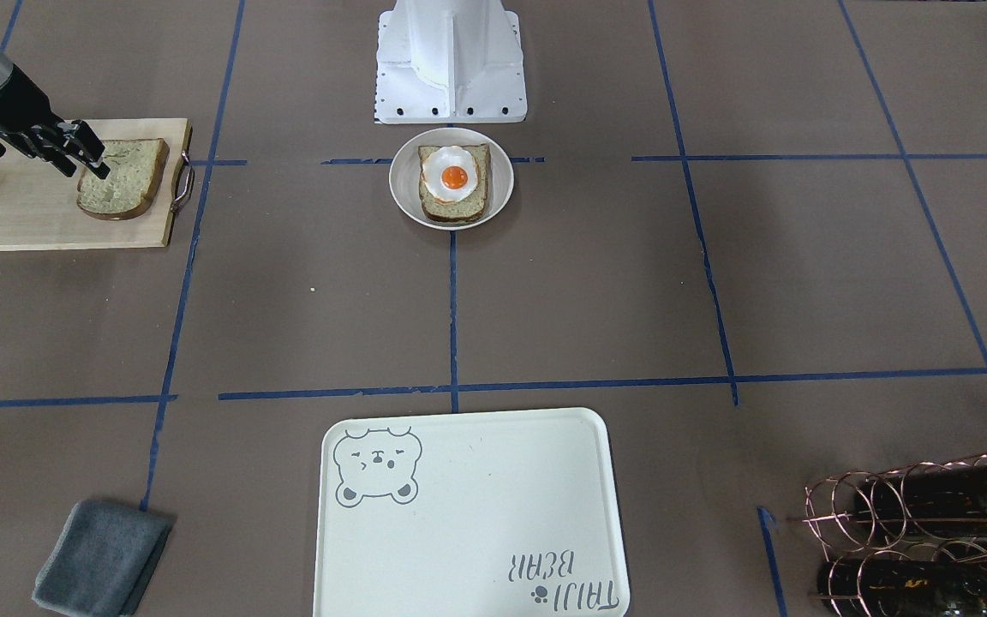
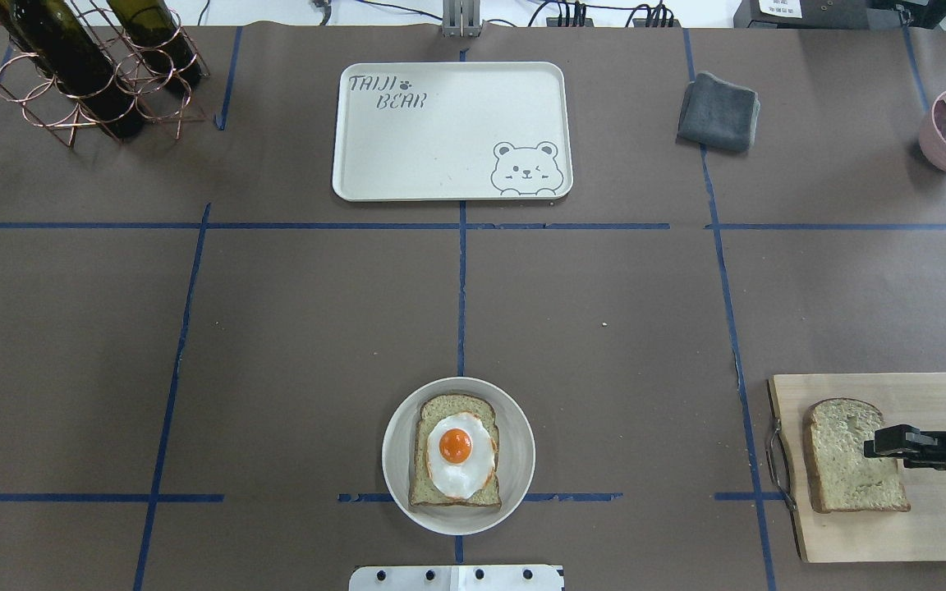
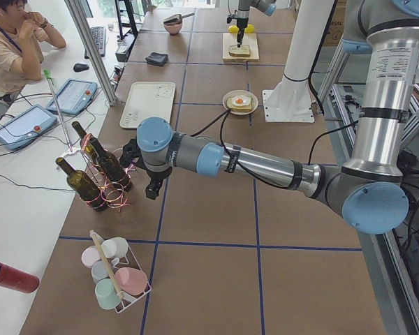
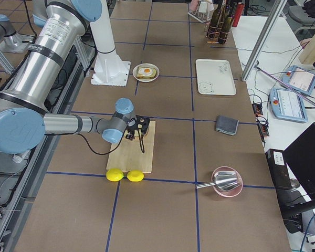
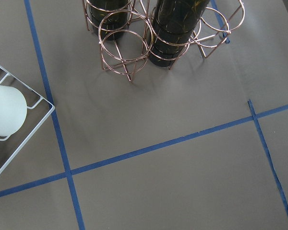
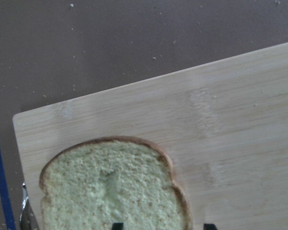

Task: Make sandwich and place on tray
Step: 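Grasp the edge of the bread slice with the right gripper, then lift the bread slice and carry it over the egg toast plate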

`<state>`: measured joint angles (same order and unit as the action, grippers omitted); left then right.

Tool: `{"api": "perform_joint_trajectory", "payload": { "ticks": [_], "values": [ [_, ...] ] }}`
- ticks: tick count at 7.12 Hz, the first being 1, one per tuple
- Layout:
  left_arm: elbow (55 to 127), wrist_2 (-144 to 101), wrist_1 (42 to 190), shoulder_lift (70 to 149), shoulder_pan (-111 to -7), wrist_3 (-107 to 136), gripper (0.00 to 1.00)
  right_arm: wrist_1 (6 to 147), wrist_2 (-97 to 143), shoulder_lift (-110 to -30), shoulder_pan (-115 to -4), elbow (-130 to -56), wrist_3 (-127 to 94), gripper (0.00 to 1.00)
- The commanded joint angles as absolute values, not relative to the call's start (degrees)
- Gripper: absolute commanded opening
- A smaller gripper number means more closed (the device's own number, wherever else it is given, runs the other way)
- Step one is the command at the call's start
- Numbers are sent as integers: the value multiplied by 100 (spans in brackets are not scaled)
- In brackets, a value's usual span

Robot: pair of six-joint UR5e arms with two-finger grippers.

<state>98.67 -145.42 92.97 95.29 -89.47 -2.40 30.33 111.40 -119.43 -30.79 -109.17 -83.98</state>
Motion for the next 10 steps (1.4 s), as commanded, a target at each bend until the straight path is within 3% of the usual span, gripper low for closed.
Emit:
{"api": "perform_joint_trajectory", "payload": {
  "ticks": [1,3,7,10],
  "values": [
    [9870,-14537,9325,9527,-8947,-220,100,3032,11162,-11944,-3067,-10890,-8402,52],
    [9861,-14537,9334,9519,-8947,-228,100,3024,11188,-11936,-3059,-10890,-8394,0],
    [9870,-14537,9334,9519,-8947,-220,100,2770,11398,-11936,-3111,-11046,-8402,0],
    [9879,-14546,9334,9510,-8956,-211,100,1523,11672,-11578,-3146,-11311,-9236,0]
  ]
}}
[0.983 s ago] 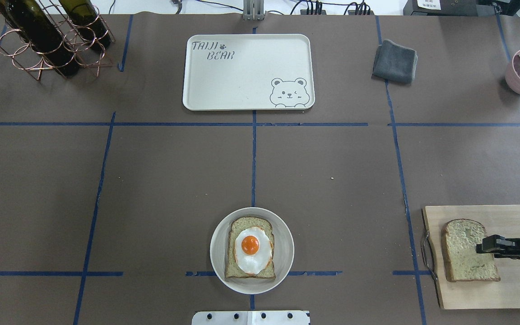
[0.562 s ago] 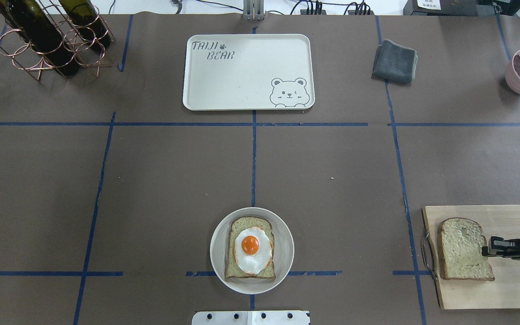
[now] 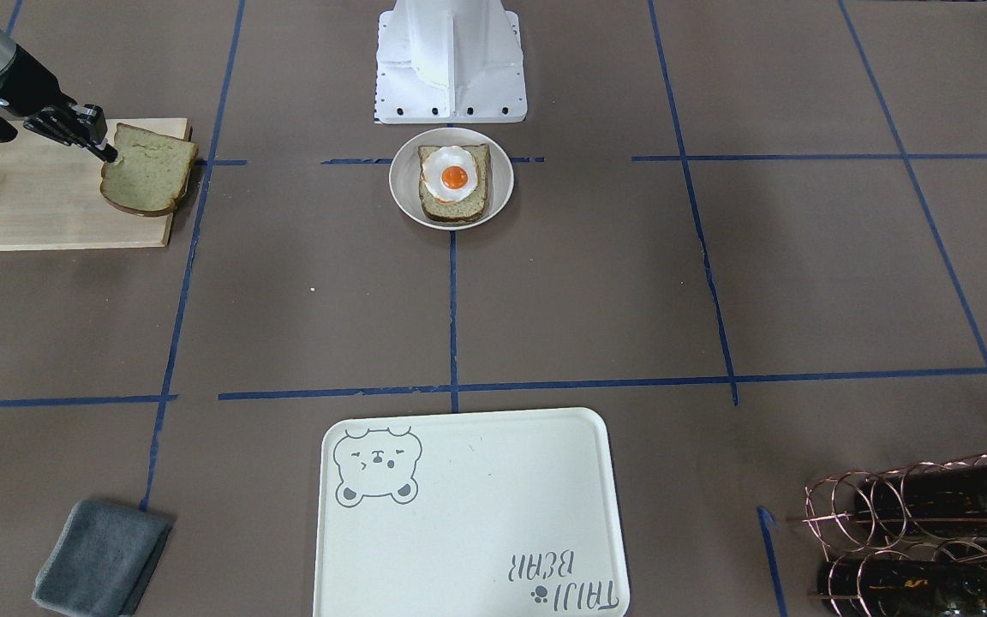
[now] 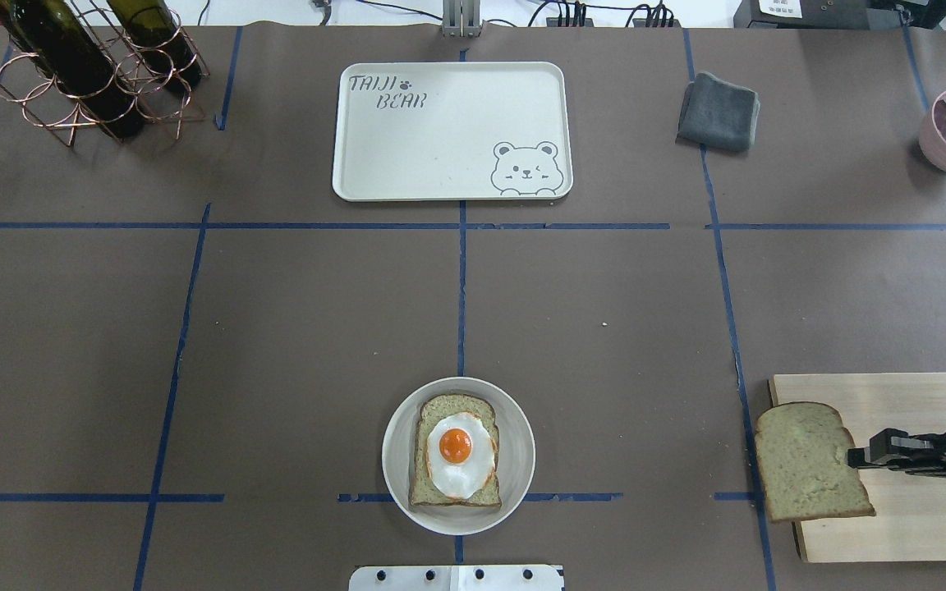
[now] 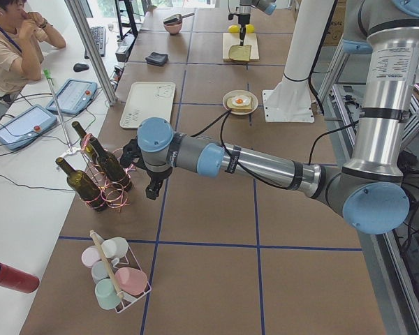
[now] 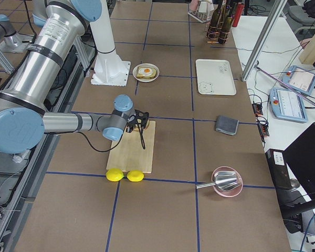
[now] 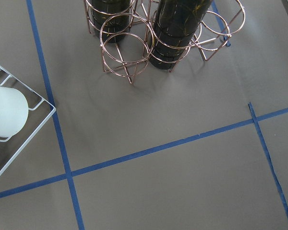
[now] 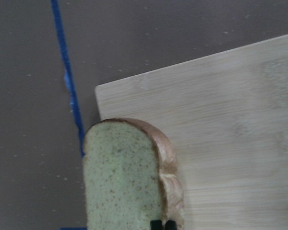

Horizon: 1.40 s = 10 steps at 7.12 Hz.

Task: Make sandwich and place on tray
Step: 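Lift the bread slice and carry it over the egg toast plate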

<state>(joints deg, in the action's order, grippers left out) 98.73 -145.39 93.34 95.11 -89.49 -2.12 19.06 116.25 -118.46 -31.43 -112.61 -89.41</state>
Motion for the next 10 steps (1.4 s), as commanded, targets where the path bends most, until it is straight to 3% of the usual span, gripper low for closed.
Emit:
{"api": "perform_joint_trajectory", "payload": {
  "ticks": [1,4,6,10],
  "values": [
    [9879,-14555,9334,9510,-8956,-211,100,1529,11715,-10949,-3129,-11320,-9516,0],
    [9879,-14555,9343,9510,-8956,-211,100,1800,11664,-8709,-2850,-10937,-10544,0],
    [9879,-14563,9343,9510,-8956,-229,100,2326,10974,-7835,-2114,-10557,-10547,0],
    [9888,-14572,9343,9510,-8956,-228,100,2505,10231,-7594,-1477,-10143,-10512,0]
  ]
}}
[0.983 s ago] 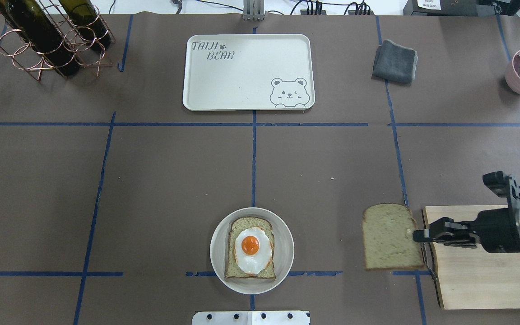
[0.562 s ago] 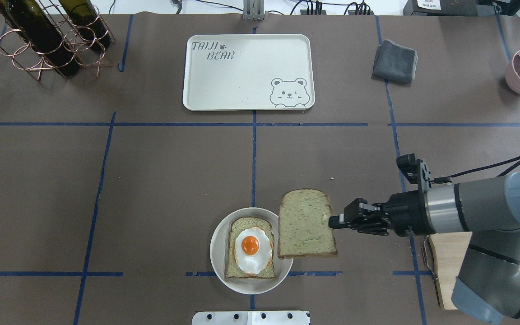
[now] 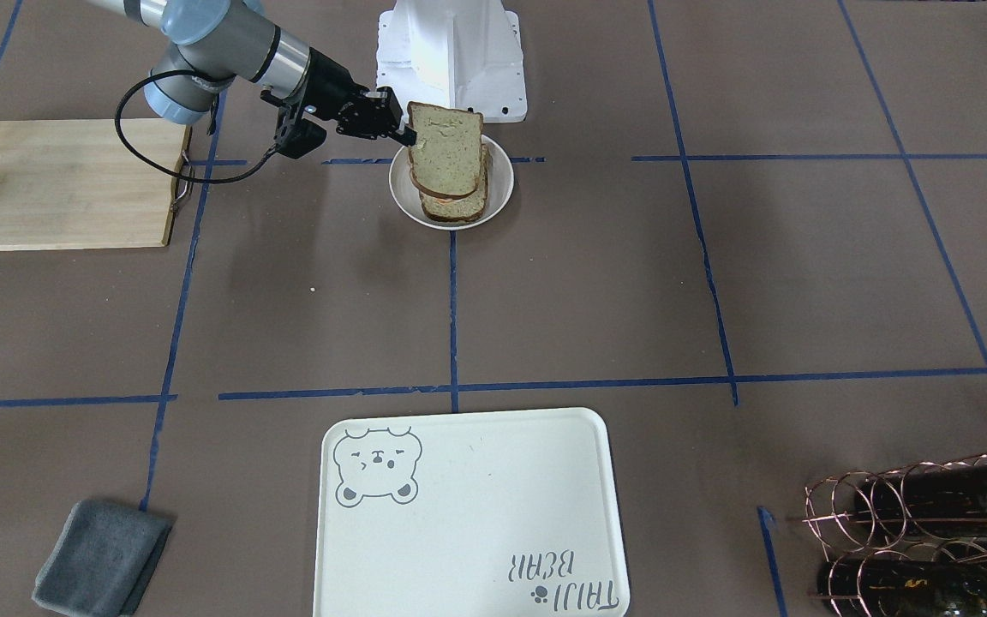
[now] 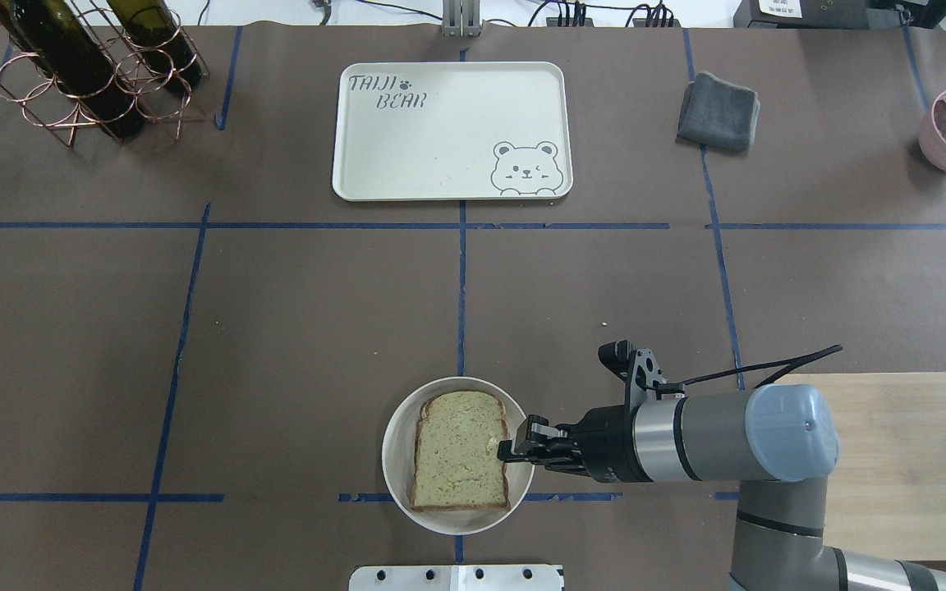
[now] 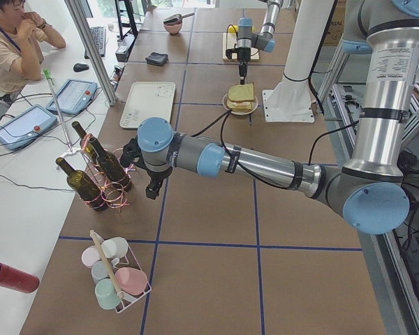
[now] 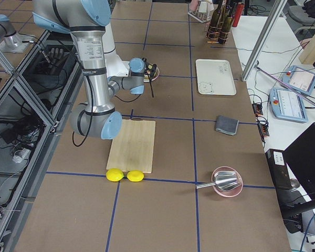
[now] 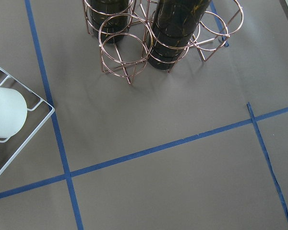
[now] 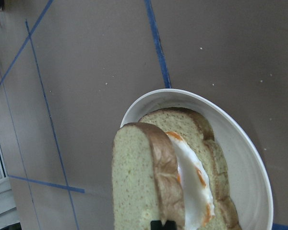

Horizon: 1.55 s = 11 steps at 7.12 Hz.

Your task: Make sandwich and place on tray

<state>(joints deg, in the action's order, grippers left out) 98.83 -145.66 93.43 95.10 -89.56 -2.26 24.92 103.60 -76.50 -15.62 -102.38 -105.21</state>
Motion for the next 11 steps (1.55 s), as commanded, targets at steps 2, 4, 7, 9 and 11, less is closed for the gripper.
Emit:
{"api": "perform_joint_trajectory", "payload": {
  "ticks": [2,4,7,9,11],
  "values": [
    [9896,-14572,9395,9510,-8956,-220,100,2540,10047,-7427,-1459,-10020,-10494,0],
    [9879,-14589,9483,9510,-8956,-159,100,2540,10037,-7427,-1459,-9993,-10485,0],
    [9992,-14607,10112,9527,-8057,1153,100,2540,10133,-7506,-1529,-10028,-10468,55],
    [10177,-14564,11715,9510,-7089,3670,100,2523,10447,-7584,-1817,-10116,-10468,57],
    [10640,-13943,12749,9501,-5597,5958,97,2549,11796,-8075,-3130,-10222,-10459,71]
  ]
}}
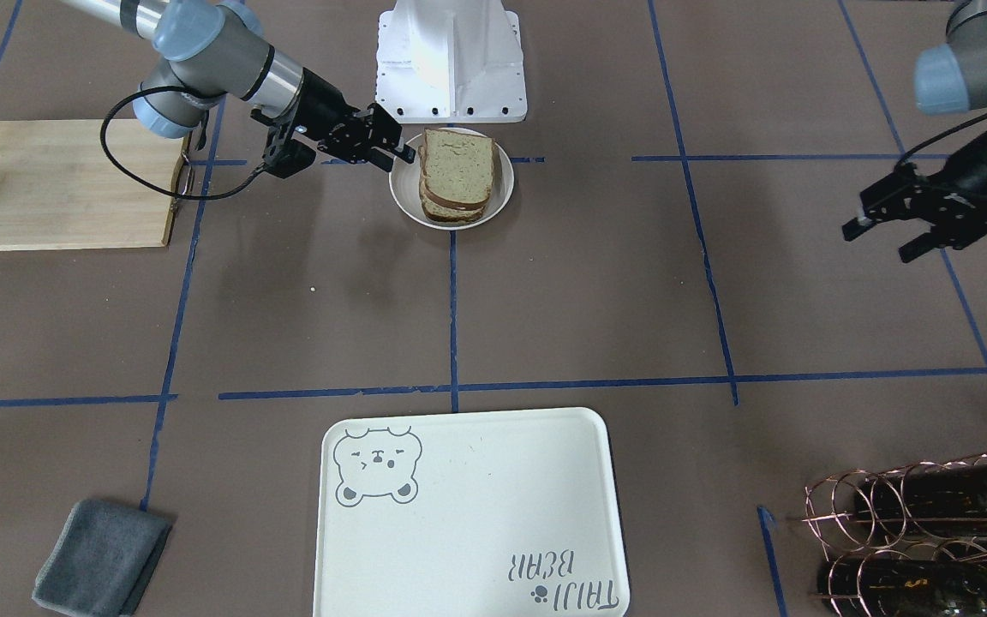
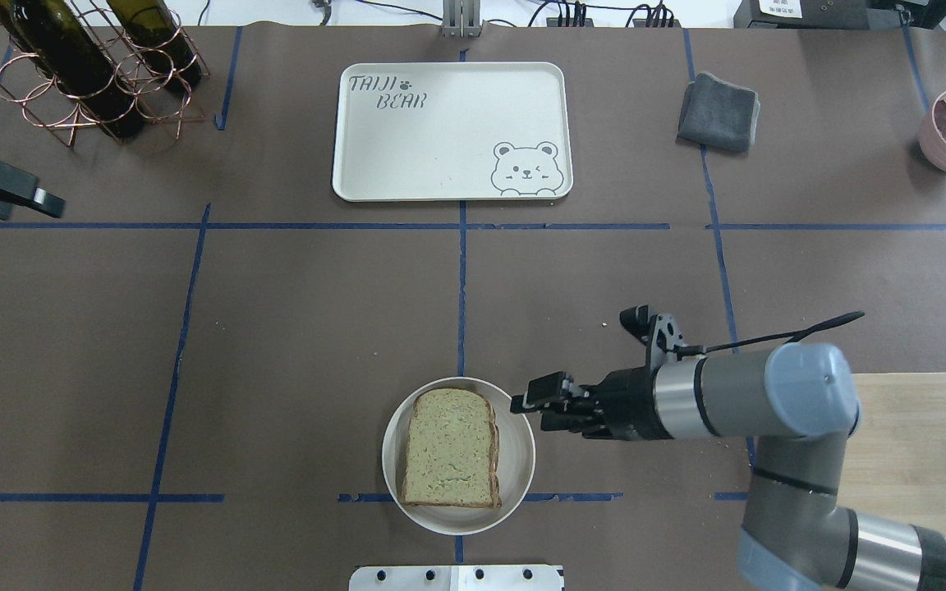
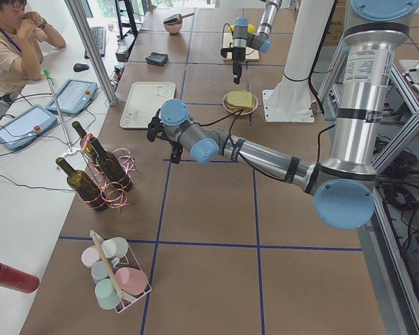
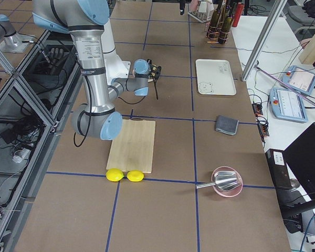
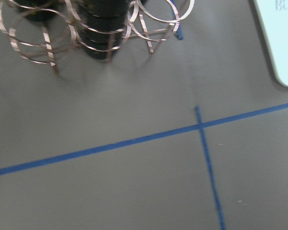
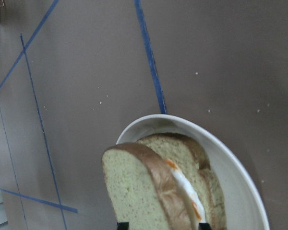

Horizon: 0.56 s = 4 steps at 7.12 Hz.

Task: Make sandwich and place on tray
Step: 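Move the left gripper to the plate rim while the right arm withdraws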

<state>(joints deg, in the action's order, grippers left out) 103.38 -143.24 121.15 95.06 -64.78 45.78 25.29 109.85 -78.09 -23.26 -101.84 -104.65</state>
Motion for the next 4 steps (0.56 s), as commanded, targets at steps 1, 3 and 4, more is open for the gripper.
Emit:
{"api": "perform_joint_trajectory", "payload": {
  "ticks": [1,3,4],
  "values": [
    [10905,-13522,12770,9597,-4694,6960,88,2558,12613,-8155,-3990,-10169,-10459,72],
    [11172,-12056,12762,10042,-2970,8141,74,2593,13261,-8480,-4997,-10099,-10450,100],
    [10762,-11519,12753,10620,-2379,8783,67,2584,13367,-8560,-5158,-10029,-10224,100]
  ]
}}
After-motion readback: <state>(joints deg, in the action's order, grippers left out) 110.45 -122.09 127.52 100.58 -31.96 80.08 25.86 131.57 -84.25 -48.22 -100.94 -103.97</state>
